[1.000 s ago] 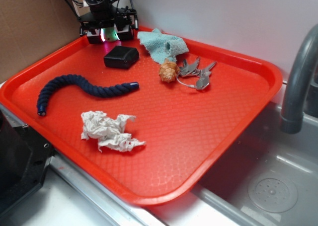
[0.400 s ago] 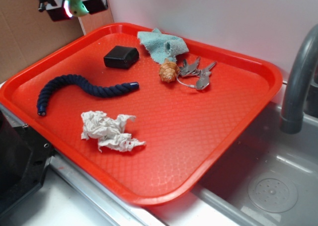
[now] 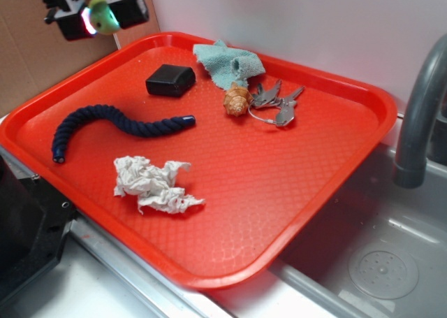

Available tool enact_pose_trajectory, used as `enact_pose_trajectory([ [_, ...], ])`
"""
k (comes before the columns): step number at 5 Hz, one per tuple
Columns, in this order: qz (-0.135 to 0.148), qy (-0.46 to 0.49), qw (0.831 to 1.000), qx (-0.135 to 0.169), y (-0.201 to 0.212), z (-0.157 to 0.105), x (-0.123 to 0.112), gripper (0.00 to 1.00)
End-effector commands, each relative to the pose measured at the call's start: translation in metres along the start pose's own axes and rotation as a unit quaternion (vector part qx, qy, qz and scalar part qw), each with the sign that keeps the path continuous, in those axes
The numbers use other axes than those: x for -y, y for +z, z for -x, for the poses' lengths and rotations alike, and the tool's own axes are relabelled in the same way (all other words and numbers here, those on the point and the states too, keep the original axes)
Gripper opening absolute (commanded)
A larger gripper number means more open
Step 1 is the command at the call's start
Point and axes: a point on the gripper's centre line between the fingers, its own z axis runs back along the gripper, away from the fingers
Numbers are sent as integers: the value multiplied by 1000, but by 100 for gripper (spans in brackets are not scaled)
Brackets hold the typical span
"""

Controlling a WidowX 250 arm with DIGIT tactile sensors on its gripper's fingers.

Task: Grab the green animal.

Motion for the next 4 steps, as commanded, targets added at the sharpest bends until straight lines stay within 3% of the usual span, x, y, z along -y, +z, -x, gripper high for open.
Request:
enact_pose_trajectory([
  [1,-38,-174,982,58,29,15,40,0],
  [2,-16,-218,974,59,45,36,47,0],
  [3,9,-200,979,47,66,90,39,0],
  [4,37,-183,982,27,94,128,23,0],
])
